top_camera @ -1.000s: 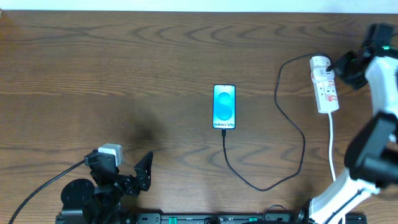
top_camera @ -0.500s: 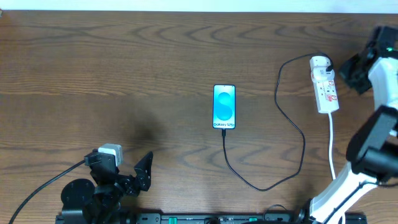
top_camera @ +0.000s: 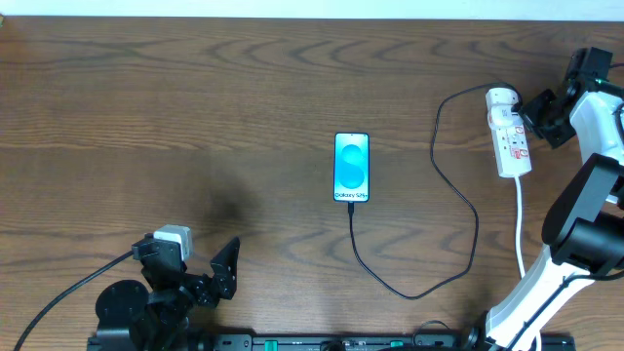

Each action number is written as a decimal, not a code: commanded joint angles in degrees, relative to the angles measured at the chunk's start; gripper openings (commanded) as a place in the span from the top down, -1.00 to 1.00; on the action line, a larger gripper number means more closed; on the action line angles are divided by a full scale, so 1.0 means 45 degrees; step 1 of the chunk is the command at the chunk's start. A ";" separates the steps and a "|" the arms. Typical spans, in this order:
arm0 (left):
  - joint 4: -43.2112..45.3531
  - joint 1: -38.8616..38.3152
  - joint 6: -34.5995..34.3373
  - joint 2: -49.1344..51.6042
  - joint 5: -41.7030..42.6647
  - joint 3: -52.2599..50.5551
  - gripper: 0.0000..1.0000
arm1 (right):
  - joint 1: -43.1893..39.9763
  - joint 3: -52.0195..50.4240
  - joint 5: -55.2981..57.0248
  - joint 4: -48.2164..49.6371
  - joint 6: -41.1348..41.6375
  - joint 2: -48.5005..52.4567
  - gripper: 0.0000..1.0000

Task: Plug charger to phone and switch on socket
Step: 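Press the orange switch down with the right gripper tip, then lift the right gripper up and away from the power strip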

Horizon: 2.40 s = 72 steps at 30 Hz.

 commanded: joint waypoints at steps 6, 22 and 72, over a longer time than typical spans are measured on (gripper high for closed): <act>0.0019 -0.0039 0.0165 -0.0097 0.0155 0.0092 -0.81 | 0.0515 0.0068 -0.0189 0.0301 -0.0097 0.0918 0.98; 0.0019 -0.0039 0.0165 -0.0097 0.0155 0.0092 -0.81 | 0.1753 0.0287 -0.0335 -0.0151 -0.0423 0.0962 0.98; 0.0019 -0.0039 0.0165 -0.1540 0.0155 0.0092 -0.81 | 0.1627 0.0267 -0.1200 0.0461 -0.0962 -1.1225 0.98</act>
